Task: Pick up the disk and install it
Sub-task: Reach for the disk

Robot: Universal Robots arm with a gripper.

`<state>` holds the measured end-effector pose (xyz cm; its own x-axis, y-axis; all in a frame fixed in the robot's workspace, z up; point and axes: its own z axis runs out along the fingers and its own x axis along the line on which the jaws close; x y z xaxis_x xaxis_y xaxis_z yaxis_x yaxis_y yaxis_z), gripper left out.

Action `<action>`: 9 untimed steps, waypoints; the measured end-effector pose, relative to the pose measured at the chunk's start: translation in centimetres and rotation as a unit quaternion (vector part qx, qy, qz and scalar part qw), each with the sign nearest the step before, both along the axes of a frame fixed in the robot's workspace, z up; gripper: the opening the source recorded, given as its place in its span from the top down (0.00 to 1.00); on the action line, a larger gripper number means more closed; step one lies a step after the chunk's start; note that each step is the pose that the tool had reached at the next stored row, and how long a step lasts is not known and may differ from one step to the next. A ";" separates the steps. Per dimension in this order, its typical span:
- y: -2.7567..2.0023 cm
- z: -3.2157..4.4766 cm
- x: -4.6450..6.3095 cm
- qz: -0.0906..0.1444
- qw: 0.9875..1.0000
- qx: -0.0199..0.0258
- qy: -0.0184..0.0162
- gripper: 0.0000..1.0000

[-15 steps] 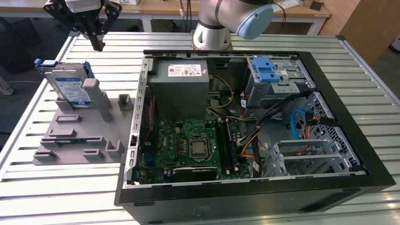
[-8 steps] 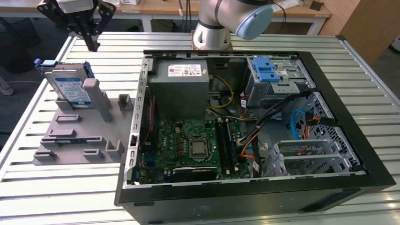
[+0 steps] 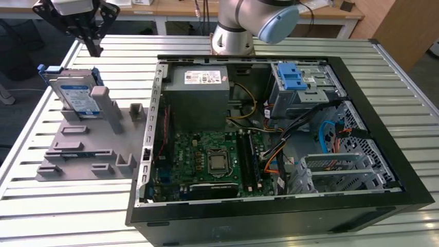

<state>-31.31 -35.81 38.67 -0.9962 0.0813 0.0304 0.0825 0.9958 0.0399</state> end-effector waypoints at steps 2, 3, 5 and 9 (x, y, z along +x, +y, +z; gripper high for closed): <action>0.00 -0.03 -0.3 0.000 1.000 0.000 0.001 0.89; 0.01 -0.05 -0.4 0.000 1.000 0.000 0.001 0.89; 0.01 -0.08 -0.6 0.000 1.000 0.000 0.002 0.89; 0.01 -0.13 -1.2 0.000 1.000 0.000 0.003 0.89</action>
<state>-32.48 -35.80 38.54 -0.9960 0.0814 0.0364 0.0828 0.9958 0.0394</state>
